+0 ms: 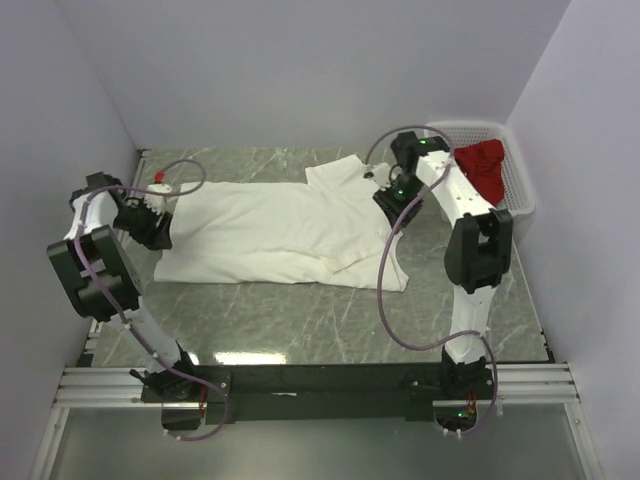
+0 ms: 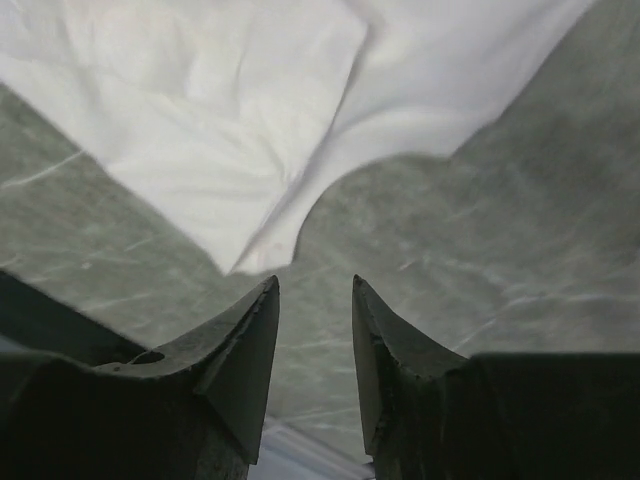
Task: Fold and stack the t-shirts
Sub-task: Fold the tshirt
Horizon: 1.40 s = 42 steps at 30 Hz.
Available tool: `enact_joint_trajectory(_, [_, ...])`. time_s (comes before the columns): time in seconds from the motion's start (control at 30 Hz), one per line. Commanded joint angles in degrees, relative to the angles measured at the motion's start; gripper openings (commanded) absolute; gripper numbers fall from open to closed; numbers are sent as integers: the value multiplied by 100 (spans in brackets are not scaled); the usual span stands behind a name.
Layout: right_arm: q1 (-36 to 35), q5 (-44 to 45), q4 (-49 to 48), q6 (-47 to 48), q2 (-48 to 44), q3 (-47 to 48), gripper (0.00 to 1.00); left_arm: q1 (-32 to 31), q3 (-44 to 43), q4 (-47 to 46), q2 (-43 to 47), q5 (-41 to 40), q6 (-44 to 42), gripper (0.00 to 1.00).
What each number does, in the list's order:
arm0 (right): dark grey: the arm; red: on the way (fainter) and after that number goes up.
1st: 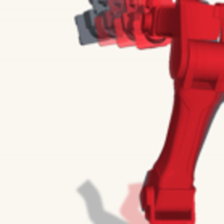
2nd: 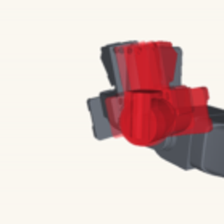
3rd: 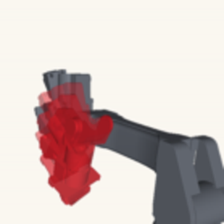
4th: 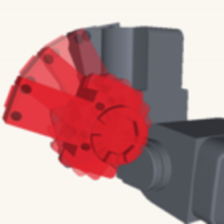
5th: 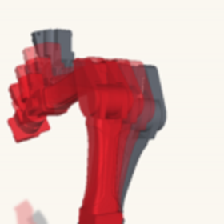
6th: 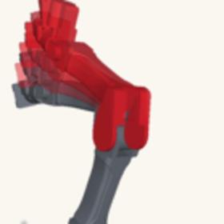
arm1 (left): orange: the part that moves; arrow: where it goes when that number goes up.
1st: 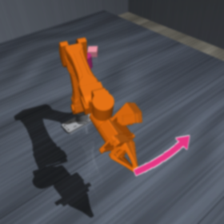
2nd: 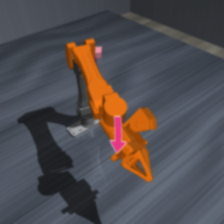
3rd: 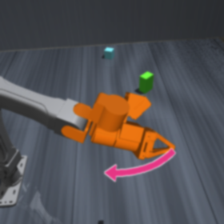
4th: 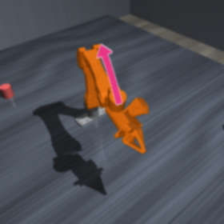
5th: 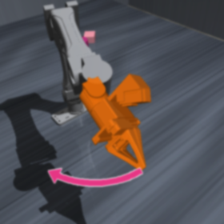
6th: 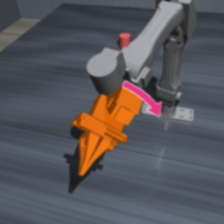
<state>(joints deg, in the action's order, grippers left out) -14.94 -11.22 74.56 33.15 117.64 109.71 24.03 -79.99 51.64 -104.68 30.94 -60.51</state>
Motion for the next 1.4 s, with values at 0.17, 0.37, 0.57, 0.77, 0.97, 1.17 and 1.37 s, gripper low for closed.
enact_joint_trajectory(0.17, [334,-1215,208,-1169,-954,-1812,41,892,193,1227,106,931,1673,72])
enact_joint_trajectory(0.37, [544,-1224,-425,-1521,-805,-2366,42,972,782,796,212,774,2263,73])
enact_joint_trajectory(0.57, [597,-1137,-645,-1601,-620,-2656,44,981,879,620,-17,686,2632,72])
enact_joint_trajectory(0.77, [685,-1233,-698,-1575,-585,-2850,45,1138,757,470,79,501,2773,72])
enact_joint_trajectory(0.97, [694,-1496,-794,-1610,-558,-3026,45,1297,502,698,-315,308,2738,71])
enact_joint_trajectory(1.17, [738,-1663,-891,-1671,-515,-3070,45,1306,510,523,-456,325,2861,72])
enact_joint_trajectory(1.37, [755,-1787,-935,-1759,-365,-2991,45,1297,440,523,-649,606,2834,67])
